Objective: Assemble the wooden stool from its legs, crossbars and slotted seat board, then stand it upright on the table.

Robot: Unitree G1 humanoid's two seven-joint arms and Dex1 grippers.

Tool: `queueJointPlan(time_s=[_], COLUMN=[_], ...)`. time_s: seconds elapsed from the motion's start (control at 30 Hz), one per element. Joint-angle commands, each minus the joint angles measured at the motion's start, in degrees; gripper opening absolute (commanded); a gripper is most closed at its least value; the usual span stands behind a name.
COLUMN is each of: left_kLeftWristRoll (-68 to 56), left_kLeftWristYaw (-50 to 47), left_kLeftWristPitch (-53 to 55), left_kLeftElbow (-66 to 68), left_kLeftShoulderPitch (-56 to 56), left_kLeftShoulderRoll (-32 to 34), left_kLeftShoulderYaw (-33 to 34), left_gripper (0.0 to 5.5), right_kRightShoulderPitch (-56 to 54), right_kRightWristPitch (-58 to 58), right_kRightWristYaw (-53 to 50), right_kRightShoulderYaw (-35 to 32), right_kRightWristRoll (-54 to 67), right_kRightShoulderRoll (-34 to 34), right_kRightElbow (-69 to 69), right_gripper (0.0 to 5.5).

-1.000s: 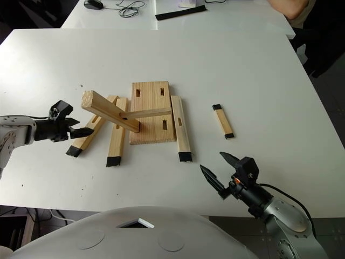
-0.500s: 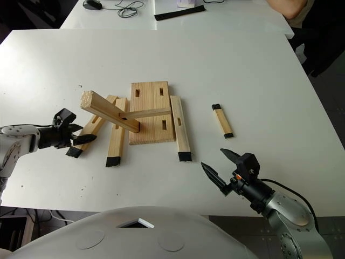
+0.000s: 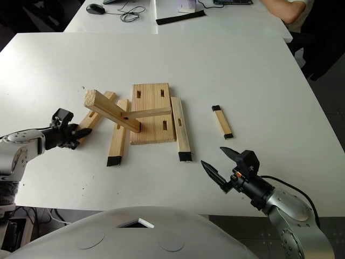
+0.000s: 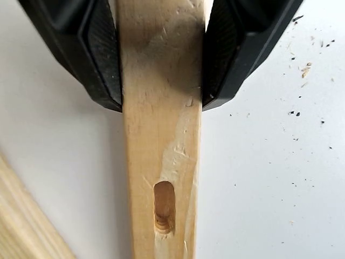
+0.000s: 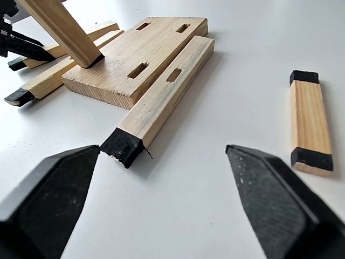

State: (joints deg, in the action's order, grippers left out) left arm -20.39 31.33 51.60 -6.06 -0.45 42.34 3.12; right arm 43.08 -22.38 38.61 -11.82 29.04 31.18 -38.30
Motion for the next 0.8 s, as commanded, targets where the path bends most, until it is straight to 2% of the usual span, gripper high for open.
queueJointPlan(time_s=[0.03, 0.13, 0.23, 0.43, 0.67, 0.8], left_kLeftWristRoll=[-0.3, -1.5, -2.4, -4.1, -20.7, -30.5], left_kLeftWristYaw=[-0.4, -1.1, -0.8, 1.8, 10.8, 15.8], left_kLeftWristPitch=[1.3, 0.2, -5.6, -11.6, -3.3, 4.0], left_kLeftElbow=[2.8, 6.0, 7.7, 10.1, 5.3, -1.1], left_kLeftShoulderPitch=[-0.4, -6.4, -14.6, -29.2, -44.1, -49.3], left_kLeftShoulderRoll=[-2.8, -4.9, -7.2, -7.4, -5.5, -2.9], left_kLeftShoulderYaw=[0.2, 3.2, 6.1, 8.7, 14.1, 14.0], left_gripper=[2.00, 2.00, 2.00, 2.00, 2.00, 2.00], right_kRightShoulderPitch=[-1.0, -1.4, -3.2, -7.2, -14.9, -22.2], right_kRightWristPitch=[-0.8, -0.7, -1.0, -2.3, -5.4, -9.3], right_kRightWristYaw=[0.1, 0.1, 0.2, 1.2, 5.3, 6.4], right_kRightShoulderYaw=[-0.5, -1.1, -1.9, -4.7, -13.3, -19.9], right_kRightWristRoll=[0.2, 0.4, 0.9, 2.5, 10.3, 20.2], right_kRightShoulderRoll=[0.8, 1.0, 1.4, 2.8, 7.8, 11.5], right_kRightElbow=[0.3, 0.7, 1.9, 5.2, 8.4, 9.0], right_gripper=[4.34, 4.34, 4.34, 4.34, 4.34, 4.34])
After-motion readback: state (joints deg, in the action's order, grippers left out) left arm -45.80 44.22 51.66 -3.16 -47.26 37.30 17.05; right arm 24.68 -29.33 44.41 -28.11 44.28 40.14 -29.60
